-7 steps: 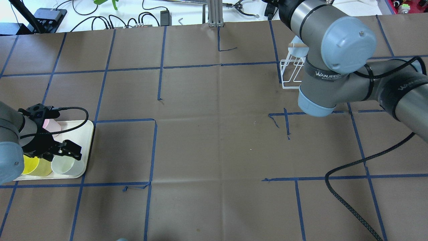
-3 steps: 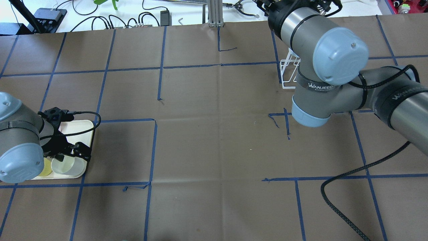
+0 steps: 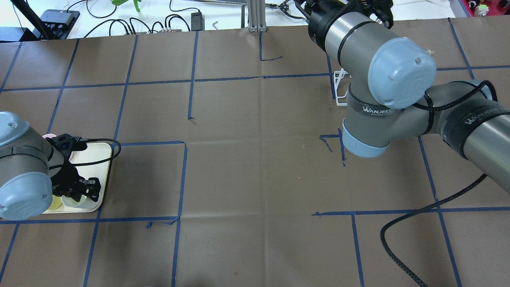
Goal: Transfer IKEA cup to right arm and place on rack
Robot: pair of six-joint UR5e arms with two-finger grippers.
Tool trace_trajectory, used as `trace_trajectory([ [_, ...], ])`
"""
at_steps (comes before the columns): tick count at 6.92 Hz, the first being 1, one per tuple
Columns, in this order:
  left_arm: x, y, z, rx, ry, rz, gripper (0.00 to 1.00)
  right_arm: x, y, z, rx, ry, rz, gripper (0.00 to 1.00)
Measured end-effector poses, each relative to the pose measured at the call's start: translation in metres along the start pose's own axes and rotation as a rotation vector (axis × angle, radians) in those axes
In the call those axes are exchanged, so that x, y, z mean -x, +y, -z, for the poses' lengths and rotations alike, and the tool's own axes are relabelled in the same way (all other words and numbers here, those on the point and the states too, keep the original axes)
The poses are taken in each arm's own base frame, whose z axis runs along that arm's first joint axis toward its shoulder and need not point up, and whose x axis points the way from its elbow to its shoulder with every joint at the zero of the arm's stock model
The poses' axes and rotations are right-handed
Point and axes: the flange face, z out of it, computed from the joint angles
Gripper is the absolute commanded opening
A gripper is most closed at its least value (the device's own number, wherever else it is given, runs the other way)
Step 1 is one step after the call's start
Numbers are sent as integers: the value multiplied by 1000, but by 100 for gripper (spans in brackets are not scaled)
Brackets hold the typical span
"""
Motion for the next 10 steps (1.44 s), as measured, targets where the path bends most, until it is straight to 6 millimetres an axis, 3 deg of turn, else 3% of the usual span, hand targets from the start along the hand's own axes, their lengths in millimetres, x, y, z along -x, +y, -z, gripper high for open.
trace_trajectory([
  [3, 0, 2, 11, -6, 5, -2, 0, 11, 13, 5, 23, -19, -110, 100],
  [5, 7, -6, 30, -31, -9, 0, 0, 13, 26, 15, 44, -20, -154, 100],
  [6, 15, -16, 56, -36, -11, 0, 0, 3, 39, 28, 61, -2, -188, 100],
  [8, 30, -40, 143, -40, 54, -1, 0, -21, 60, 58, 80, 35, -249, 100],
  [9, 28, -48, 193, -56, 116, 14, 0, -25, 65, 69, 82, 41, -272, 100],
  [10, 14, -55, 226, -81, 170, 26, 0, -28, 68, 75, 84, 45, -297, 100],
])
